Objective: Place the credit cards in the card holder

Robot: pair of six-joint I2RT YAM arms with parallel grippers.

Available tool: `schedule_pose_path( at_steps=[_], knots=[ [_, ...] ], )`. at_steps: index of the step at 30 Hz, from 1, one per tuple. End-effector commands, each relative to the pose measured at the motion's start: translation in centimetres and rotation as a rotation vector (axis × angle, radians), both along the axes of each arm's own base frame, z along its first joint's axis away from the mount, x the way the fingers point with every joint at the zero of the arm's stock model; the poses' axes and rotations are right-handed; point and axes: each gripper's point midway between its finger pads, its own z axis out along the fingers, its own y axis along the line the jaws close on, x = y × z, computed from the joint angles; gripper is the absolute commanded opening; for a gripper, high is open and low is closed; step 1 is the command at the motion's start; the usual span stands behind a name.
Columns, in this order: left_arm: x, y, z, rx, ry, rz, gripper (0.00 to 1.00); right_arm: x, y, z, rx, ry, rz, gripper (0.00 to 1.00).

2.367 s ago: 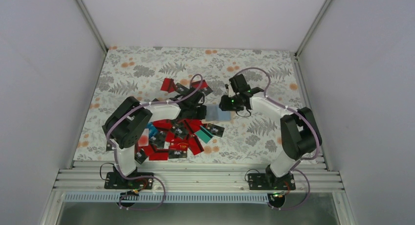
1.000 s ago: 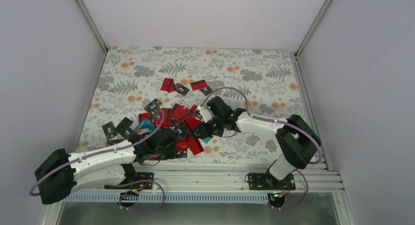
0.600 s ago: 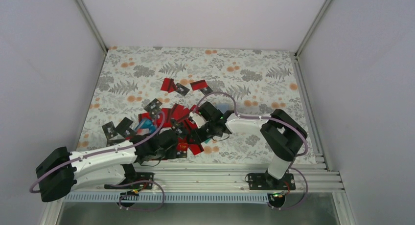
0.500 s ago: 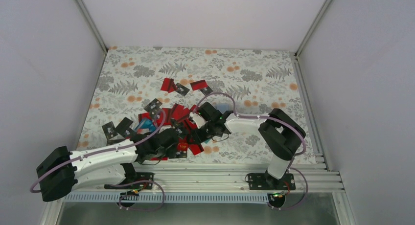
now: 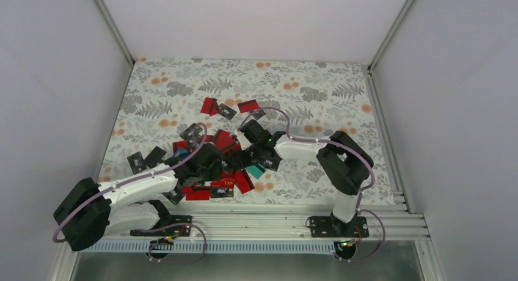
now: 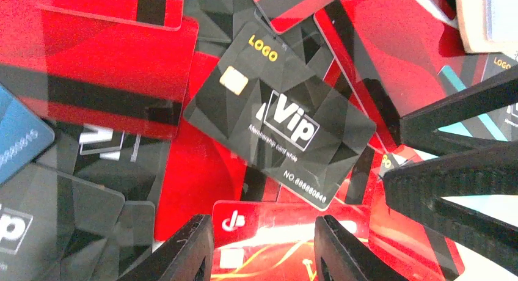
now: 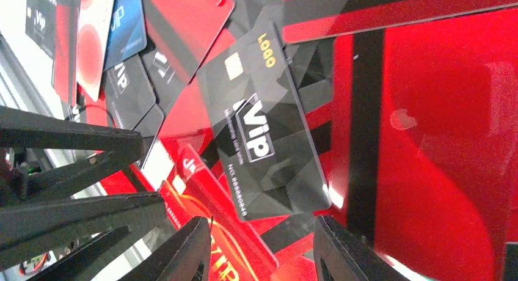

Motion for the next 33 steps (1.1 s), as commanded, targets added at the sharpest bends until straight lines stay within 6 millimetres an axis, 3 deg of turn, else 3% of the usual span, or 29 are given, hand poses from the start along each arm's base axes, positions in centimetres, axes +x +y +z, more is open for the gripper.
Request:
schedule_pose_path(
  at_steps=[1,15,24,33],
  knots=[
    [2.0,-1.1,1.2,-0.044,-0.061,-0.039,0.42,1.7,-0.6,-1.1,-0.042,0.010,-0.057,0.46],
    [4.7,-0.5,0.5,-0.046,-0.072,-0.038,0.18,2.2,-0.7,-1.6,-0.014,0.054,-0.045,0.47],
    [5.4,0.2,-0.8,-0.016,-0.050,-0.032,0.16,2.2,-0.7,-1.7,-0.007,0.066,-0.035,0.47],
    [4.1,1.0,-4.0,0.003,0.013,-0.027,0.13,2.1,-0.1,-1.8,0.013,0.104,-0.020,0.48]
  ],
)
